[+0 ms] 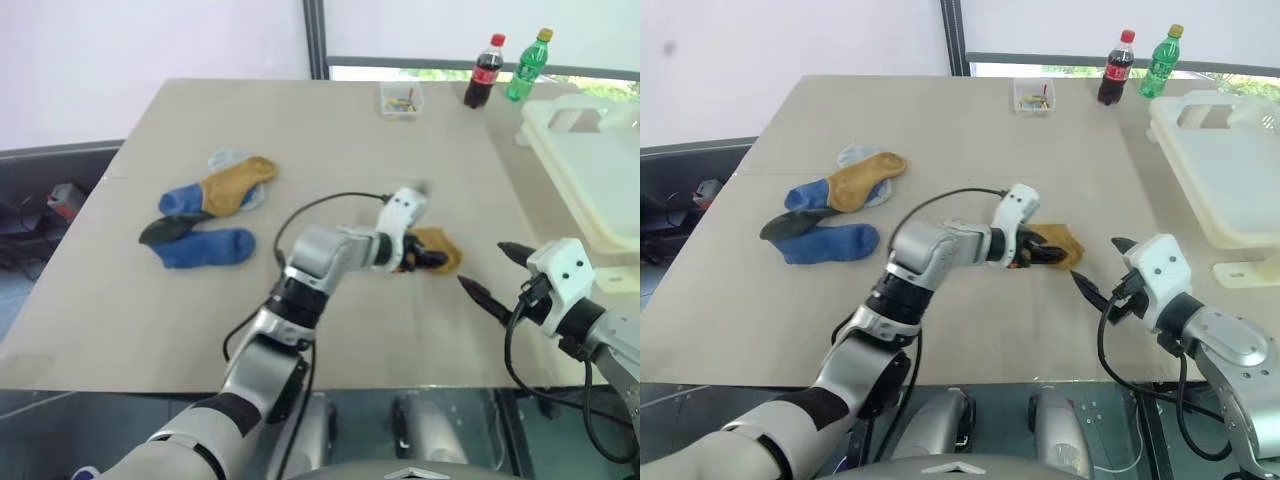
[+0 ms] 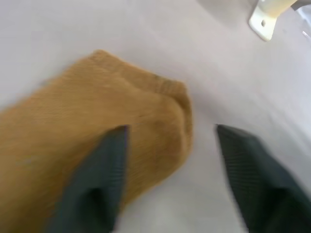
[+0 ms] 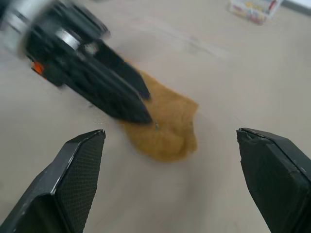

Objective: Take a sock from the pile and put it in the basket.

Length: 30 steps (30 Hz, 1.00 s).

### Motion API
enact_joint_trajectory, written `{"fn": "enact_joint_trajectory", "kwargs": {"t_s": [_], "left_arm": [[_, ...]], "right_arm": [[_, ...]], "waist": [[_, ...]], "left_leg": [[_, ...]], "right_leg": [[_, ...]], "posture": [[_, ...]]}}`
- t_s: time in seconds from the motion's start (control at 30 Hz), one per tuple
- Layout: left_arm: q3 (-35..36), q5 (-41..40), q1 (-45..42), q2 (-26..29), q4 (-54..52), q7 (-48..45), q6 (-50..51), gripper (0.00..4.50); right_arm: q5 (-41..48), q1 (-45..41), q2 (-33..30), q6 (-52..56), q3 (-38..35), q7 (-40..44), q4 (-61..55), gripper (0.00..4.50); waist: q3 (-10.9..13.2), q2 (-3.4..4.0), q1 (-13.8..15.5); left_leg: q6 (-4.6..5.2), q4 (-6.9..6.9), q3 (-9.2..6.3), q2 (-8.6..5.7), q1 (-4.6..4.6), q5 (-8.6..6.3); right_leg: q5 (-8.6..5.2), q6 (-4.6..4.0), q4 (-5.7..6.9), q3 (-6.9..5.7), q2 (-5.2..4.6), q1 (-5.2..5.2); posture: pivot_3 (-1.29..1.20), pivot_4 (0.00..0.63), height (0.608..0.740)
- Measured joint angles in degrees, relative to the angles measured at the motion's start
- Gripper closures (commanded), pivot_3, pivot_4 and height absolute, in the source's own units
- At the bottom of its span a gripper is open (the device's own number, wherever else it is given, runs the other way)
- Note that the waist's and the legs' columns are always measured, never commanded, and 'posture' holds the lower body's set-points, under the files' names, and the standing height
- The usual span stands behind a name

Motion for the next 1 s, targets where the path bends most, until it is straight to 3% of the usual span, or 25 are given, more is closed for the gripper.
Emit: {"fn": "enact_joint_trajectory", "kwargs": {"t_s": [0.17,0.33,0.43,0.47,0.5,0.53,0.6,0.67,0.7,0.73,0.9,1.0], "left_arm": [[6.61,-1.24,4.59,6.41,-6.90,-0.33,-2.05,1.16],[6.59,1.92,7.10,6.48,-1.22,2.12,-7.69,1.16],[5.17,3.61,7.24,4.68,3.05,2.93,-11.85,1.12],[4.24,4.58,7.24,3.86,5.14,3.26,-13.77,1.66],[3.68,5.34,7.27,3.16,6.27,3.51,-15.66,1.84],[3.43,5.71,7.28,3.04,6.89,3.56,-16.76,2.38],[3.38,6.51,7.40,3.19,8.10,3.49,-18.82,2.98],[3.27,6.45,8.06,3.15,8.19,3.08,-19.54,3.80],[3.28,6.34,8.52,3.25,8.03,2.77,-19.64,4.43],[3.30,6.25,8.84,3.29,7.81,2.54,-19.81,4.47],[5.53,1.57,14.52,6.85,-3.03,0.67,-12.22,4.47],[7.35,-2.88,20.27,12.74,-15.15,-0.68,-4.45,4.47]], "right_arm": [[-0.55,-8.91,2.82,2.46,4.10,-2.63,8.34,0.00],[-2.98,-15.01,4.87,1.89,8.54,-3.32,20.19,0.00],[-4.36,-18.26,5.64,0.51,10.36,-3.22,25.49,0.64],[-5.35,-19.56,5.85,-0.63,11.38,-3.14,28.05,1.01],[-6.05,-20.13,5.91,-1.42,12.19,-3.06,30.04,1.41],[-6.74,-20.37,5.91,-2.11,12.96,-2.89,31.59,1.96],[-7.63,-20.53,6.03,-4.16,13.86,-2.14,33.83,2.57],[-7.89,-20.66,6.02,-5.29,14.12,-1.46,34.42,3.45],[-7.95,-20.65,5.98,-5.50,14.12,-0.99,34.45,4.08],[-7.97,-20.64,5.93,-5.62,14.12,-0.77,34.46,4.30],[-5.34,-16.45,3.94,-3.10,13.62,2.12,27.73,4.30],[-1.36,-10.49,0.47,1.81,12.42,4.22,17.03,4.30]], "waist": [[-0.03,-0.04,0.73],[0.00,-0.02,1.60],[0.00,-0.02,1.74],[0.00,-0.03,1.75],[0.00,-0.03,1.85],[-0.01,-0.02,1.89],[-0.04,0.03,1.78],[-0.04,0.03,1.72],[-0.04,0.03,1.71],[-0.04,0.03,1.71],[-0.02,0.04,1.15],[-0.01,0.05,0.43]], "left_leg": [[0.00,0.10,-0.01,-0.09,0.01,0.00],[-0.01,0.07,-0.07,-0.22,-0.09,0.01],[-0.03,0.06,-0.04,-0.23,-0.08,0.02],[-0.03,0.06,-0.03,-0.26,-0.08,0.02],[-0.02,0.06,-0.05,-0.27,-0.10,0.02],[-0.02,0.05,-0.06,-0.26,-0.09,0.02],[-0.02,0.03,-0.03,-0.25,-0.06,0.02],[-0.01,0.04,-0.03,-0.24,-0.06,0.01],[0.00,0.05,-0.03,-0.23,-0.05,0.01],[0.00,0.05,-0.04,-0.23,-0.05,0.01],[0.01,0.02,-0.07,-0.09,-0.10,0.00],[0.01,0.00,-0.09,-0.03,-0.10,-0.01]], "right_leg": [[0.01,0.02,-0.03,-0.01,-0.07,0.05],[0.01,0.00,-0.01,-0.09,-0.07,-0.01],[0.01,0.01,-0.06,-0.07,-0.07,0.00],[0.01,0.01,-0.08,-0.06,-0.08,0.01],[0.01,0.01,-0.07,-0.08,-0.08,0.00],[0.01,0.00,-0.09,-0.11,-0.08,0.02],[0.01,0.00,-0.08,-0.07,-0.07,0.01],[0.02,0.01,-0.08,-0.06,-0.07,0.02],[0.02,0.01,-0.07,-0.06,-0.07,0.03],[0.02,0.01,-0.06,-0.07,-0.07,0.03],[0.00,0.00,-0.03,-0.06,-0.07,-0.03],[0.00,0.01,-0.09,-0.07,-0.07,-0.02]], "posture": [[0.00,0.150,0.740],[0.00,0.150,0.740],[0.00,0.150,0.740],[0.00,0.150,0.740],[0.00,0.150,0.740],[0.00,0.150,0.740],[0.00,0.150,0.740],[0.00,0.150,0.740],[0.00,0.150,0.740],[0.00,0.150,0.740],[0.00,0.150,0.740],[0.00,0.150,0.740]]}}
